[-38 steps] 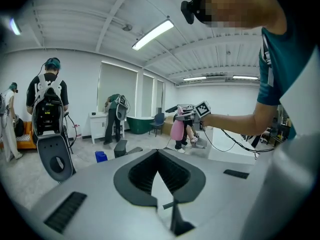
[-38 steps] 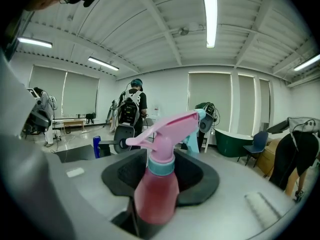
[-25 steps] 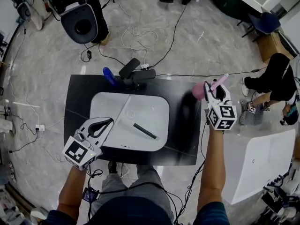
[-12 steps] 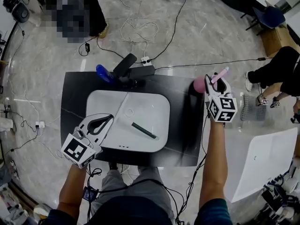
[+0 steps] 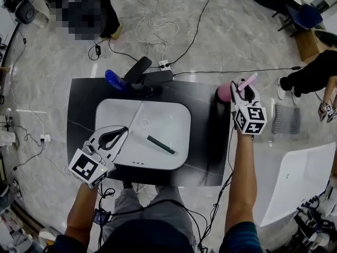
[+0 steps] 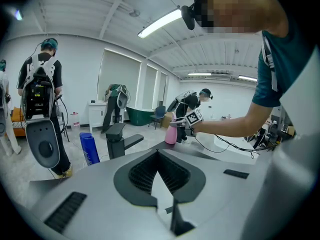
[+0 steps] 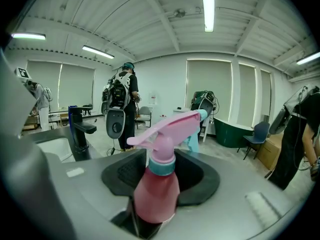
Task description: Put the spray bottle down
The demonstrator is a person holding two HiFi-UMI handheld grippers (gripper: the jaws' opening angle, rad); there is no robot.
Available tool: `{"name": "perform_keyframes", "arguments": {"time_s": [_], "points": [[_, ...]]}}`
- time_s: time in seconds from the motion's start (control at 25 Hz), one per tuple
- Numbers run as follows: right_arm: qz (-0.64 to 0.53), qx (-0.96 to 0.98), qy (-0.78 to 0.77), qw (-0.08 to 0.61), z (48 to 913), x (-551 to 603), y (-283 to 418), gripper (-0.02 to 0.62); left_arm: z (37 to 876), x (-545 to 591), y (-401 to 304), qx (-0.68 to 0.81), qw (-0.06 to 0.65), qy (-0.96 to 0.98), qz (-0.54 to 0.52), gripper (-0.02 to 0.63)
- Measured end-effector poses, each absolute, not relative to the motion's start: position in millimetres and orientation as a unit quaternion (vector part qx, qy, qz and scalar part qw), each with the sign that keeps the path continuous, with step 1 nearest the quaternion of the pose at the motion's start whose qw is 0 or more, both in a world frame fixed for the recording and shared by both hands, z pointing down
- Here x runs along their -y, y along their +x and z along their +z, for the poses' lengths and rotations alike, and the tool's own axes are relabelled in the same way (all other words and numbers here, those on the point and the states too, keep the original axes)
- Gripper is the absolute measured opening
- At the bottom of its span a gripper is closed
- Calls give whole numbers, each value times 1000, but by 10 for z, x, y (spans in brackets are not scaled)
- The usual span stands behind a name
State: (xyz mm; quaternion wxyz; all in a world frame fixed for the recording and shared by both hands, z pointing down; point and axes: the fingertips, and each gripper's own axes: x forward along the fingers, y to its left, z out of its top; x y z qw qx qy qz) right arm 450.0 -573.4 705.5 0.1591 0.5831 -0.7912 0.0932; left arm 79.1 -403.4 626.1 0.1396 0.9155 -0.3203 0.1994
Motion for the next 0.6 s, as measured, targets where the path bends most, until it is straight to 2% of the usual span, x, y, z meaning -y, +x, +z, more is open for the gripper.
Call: {"name": "perform_keyframes", "arguments": {"time_s": [0.6], "points": [[90,797,565,196,7032,5490,4425,281,5959,3793,728,322,121,918,198,3]]}}
